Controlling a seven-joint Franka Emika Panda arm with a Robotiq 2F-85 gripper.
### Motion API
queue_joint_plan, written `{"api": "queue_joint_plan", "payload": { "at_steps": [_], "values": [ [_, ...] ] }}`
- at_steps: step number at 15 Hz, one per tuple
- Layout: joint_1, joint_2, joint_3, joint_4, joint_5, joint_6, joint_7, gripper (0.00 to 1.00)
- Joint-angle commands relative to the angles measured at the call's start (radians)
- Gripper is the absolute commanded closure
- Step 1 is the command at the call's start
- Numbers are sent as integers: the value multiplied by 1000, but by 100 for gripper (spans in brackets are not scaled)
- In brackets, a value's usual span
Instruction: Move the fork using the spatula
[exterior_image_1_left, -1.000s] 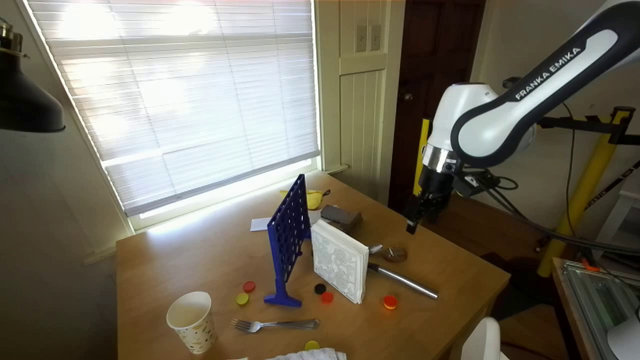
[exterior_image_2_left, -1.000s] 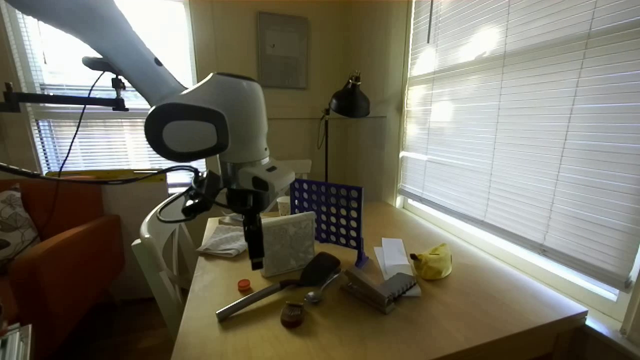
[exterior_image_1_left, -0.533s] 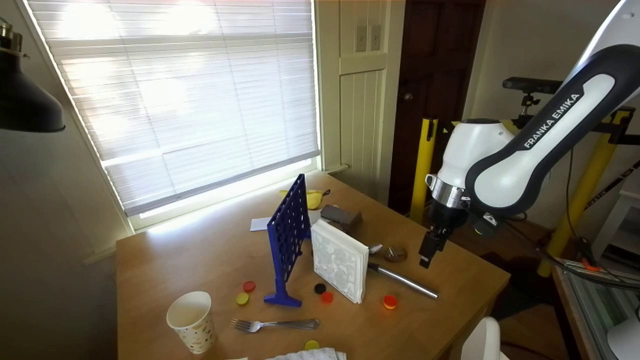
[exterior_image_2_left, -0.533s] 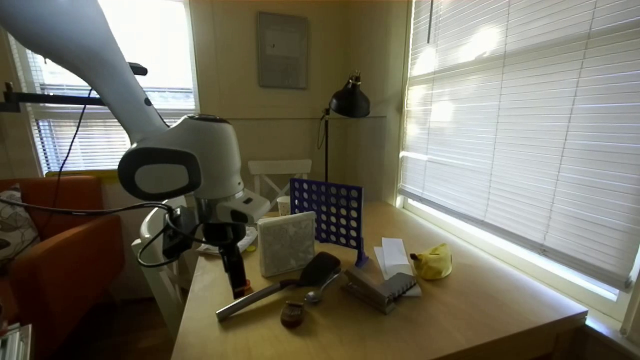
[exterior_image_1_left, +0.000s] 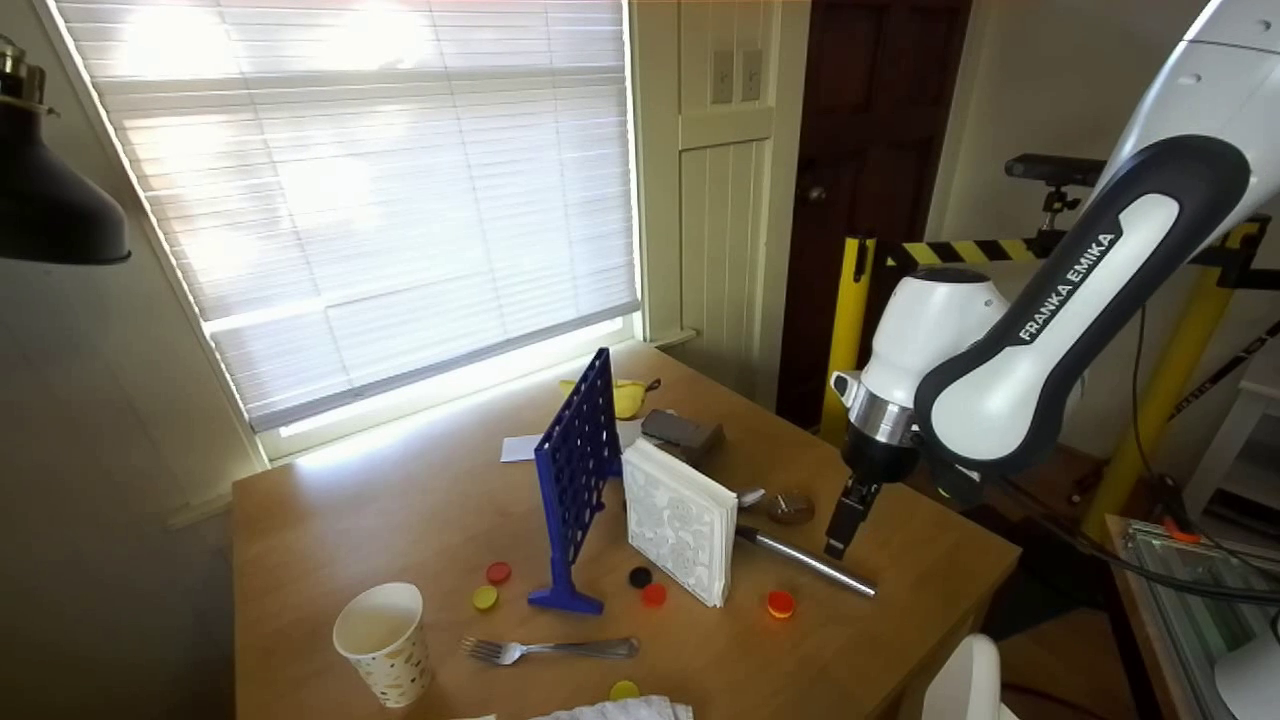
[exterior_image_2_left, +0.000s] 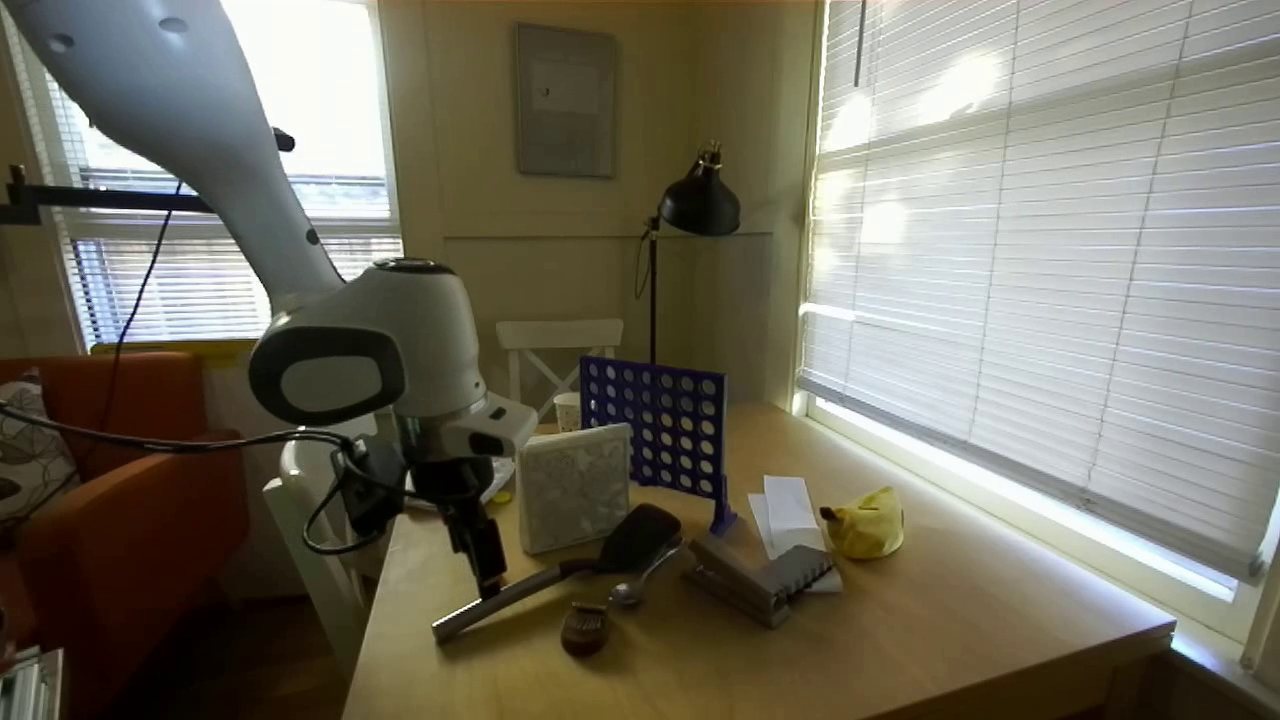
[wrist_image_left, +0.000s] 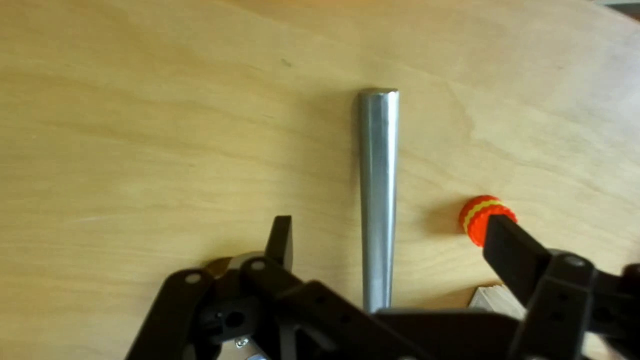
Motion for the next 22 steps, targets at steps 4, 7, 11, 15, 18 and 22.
{"api": "queue_joint_plan", "payload": {
  "at_steps": [4, 7, 11, 15, 18, 22],
  "values": [
    [-57, 138, 82, 114, 170, 81, -117, 23],
    [-87, 188, 101, 153, 184, 95, -129, 45],
    [-116, 246, 108, 179, 166, 113, -117, 60],
    [-143, 271, 138, 185, 168, 121, -119, 50],
    [-162, 276, 165, 190, 167, 118, -117, 46],
    [-198, 261, 206, 194, 171, 105, -116, 50]
  ]
}}
